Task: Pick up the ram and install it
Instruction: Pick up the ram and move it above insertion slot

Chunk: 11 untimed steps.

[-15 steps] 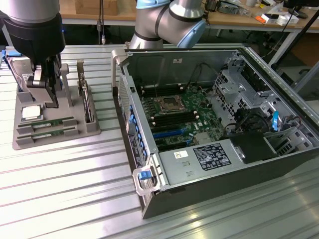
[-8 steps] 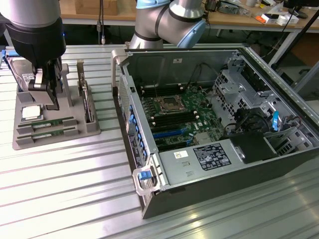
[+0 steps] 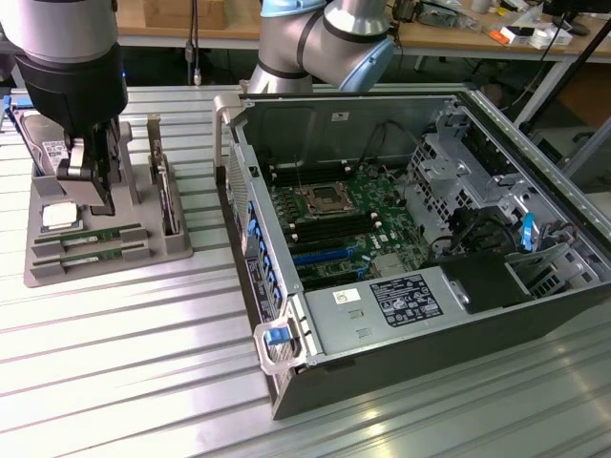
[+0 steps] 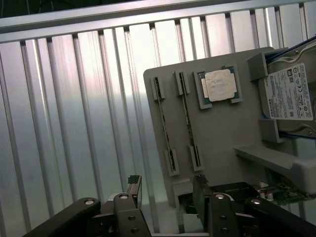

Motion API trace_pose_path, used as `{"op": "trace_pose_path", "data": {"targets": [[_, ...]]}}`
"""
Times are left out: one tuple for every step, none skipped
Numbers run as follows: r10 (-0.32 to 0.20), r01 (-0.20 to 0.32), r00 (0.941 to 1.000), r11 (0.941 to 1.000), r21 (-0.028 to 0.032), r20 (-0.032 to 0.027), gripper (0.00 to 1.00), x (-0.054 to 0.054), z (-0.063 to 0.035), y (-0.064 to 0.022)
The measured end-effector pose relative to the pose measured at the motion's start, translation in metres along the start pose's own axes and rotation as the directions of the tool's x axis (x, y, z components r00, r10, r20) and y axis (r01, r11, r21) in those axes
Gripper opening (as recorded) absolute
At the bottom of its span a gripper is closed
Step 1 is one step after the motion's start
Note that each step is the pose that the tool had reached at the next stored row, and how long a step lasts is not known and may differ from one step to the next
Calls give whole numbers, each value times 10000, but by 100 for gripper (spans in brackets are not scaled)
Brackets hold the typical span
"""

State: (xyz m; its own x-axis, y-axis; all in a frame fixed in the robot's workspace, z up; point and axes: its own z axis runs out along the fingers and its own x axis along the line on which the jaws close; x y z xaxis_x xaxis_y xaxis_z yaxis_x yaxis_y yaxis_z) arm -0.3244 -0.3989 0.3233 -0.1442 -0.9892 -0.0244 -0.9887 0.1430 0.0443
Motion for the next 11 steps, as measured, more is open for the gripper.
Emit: {"op": "trace_pose_path", "data": {"targets": [[0,0,10000,10000,0,0,54,0,6,0],[0,0,10000,10000,-1,0,54,0,15,-1],[0,0,10000,10000,0,1,54,1,30,-1],[0,0,10000,10000,0,0,54,1,43,-2],[0,0,10000,10000,-1,0,54,1,57,-2],[0,0,10000,10000,-1,0,54,2,73,-3],[0,0,10000,10000,0,0,54,2,86,-4],[0,0,10000,10000,0,1,54,3,106,-5],[0,0,10000,10000,0,0,54,3,118,-5],[0,0,10000,10000,-1,0,54,3,130,-6],[0,0,10000,10000,-1,0,54,4,143,-6]]}}
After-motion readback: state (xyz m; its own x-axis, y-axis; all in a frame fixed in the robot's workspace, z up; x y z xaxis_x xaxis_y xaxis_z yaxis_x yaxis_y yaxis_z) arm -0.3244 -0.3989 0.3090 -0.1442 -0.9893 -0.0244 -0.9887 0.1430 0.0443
